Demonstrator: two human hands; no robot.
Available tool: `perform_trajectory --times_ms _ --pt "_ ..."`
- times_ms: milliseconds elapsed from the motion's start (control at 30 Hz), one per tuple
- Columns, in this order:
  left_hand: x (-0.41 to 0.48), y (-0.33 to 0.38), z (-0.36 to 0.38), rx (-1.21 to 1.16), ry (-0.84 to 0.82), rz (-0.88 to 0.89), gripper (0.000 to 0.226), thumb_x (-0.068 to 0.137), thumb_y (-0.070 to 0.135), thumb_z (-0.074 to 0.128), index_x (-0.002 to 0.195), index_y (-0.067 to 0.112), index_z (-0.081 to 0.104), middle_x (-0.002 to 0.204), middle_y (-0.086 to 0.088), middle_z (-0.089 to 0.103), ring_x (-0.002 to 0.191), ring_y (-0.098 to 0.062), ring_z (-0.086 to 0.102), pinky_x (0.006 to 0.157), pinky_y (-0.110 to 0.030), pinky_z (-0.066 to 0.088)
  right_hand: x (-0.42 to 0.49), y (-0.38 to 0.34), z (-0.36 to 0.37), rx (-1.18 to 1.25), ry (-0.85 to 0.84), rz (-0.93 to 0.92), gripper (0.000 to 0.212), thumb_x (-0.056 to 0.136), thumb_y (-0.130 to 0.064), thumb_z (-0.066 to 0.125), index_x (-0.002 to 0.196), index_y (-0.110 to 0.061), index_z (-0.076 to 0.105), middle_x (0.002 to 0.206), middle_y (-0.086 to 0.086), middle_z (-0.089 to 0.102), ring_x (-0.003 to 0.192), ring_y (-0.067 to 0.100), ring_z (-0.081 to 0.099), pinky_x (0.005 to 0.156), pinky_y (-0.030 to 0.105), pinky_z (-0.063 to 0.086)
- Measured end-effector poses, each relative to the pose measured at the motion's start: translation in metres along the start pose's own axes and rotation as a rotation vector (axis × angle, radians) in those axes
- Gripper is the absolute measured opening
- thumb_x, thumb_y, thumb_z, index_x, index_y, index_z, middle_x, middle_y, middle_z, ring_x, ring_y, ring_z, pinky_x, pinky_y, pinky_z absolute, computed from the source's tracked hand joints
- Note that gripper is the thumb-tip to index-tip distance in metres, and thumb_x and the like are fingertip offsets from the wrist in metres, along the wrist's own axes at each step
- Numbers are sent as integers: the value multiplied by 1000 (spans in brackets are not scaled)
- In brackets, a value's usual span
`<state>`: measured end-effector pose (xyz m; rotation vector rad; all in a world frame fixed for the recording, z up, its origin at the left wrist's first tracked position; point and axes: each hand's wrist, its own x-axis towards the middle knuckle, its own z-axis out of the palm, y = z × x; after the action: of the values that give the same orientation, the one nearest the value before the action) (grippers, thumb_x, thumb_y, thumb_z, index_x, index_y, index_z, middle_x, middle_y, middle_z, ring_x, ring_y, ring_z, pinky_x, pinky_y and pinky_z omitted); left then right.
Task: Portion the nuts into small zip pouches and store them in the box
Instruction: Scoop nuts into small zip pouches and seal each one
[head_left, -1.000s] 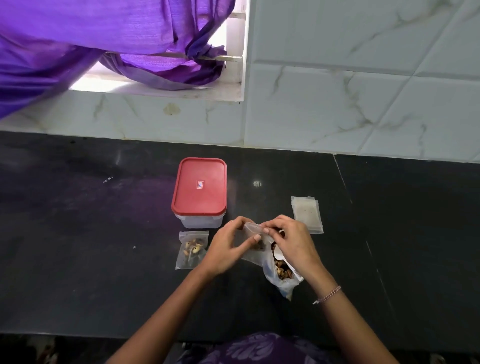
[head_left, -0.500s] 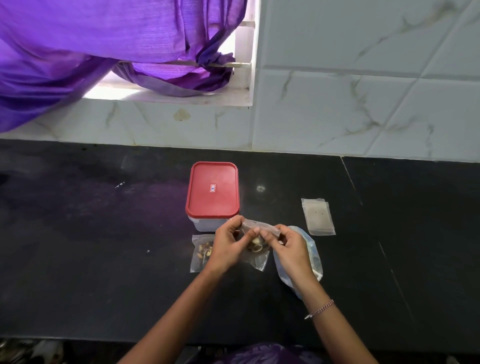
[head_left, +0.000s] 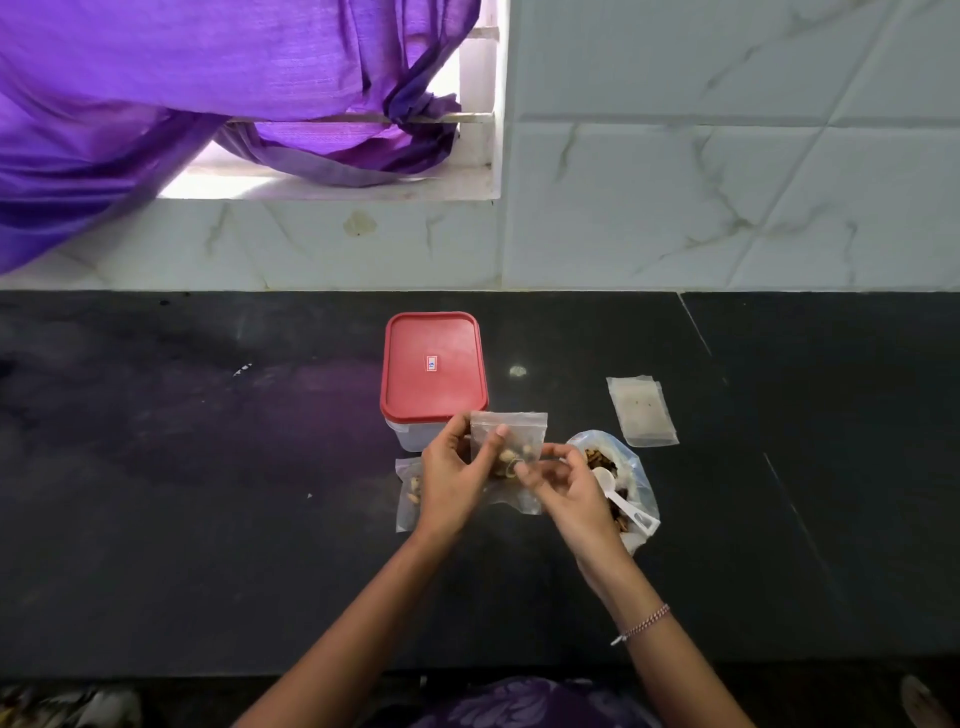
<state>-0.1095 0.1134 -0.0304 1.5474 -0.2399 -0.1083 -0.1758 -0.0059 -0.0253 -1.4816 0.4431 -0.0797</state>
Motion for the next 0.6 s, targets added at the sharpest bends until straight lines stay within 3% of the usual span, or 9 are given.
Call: perform_trajectory --times_ms 133,267,367,500,600 --pt "-4 6 2 -136 -56 -41 20 84 24 66 93 5 66 80 -6 69 75 -15 66 67 -27 54 -4 8 -4 35 9 -1 27 81 -19 71 103 -10 59 99 11 70 94 18 68 80 26 54" --pt "-4 7 7 -170 -4 -85 12 90 17 62 88 9 70 78 -4 69 74 -11 64 65 -28 53 -4 10 -10 162 63 14 37 71 -32 71 103 -17 61 96 4 70 98 23 66 81 33 52" --pt "-1 5 10 -138 50 -72 9 90 16 64 86 17 73 79 0 73 77 -13 68 70 -32 55 -6 11 -5 294 80 65 48 66 -32 73 110 -24 54 100 3 71 96 21 68 84 41 53" --pt "-2 3 15 -95 75 -28 9 88 18 67 86 23 73 83 0 75 84 -17 71 76 -34 58 -8 17 10 335 37 109 72 62 -12 81 125 -18 45 111 8 68 100 24 68 73 34 57" --pt "-3 4 17 -87 105 -19 10 88 18 67 85 24 73 82 1 75 83 -16 71 76 -33 58 -8 25 13 177 92 22 69 67 -3 81 125 -17 48 107 9 70 95 22 69 68 28 56"
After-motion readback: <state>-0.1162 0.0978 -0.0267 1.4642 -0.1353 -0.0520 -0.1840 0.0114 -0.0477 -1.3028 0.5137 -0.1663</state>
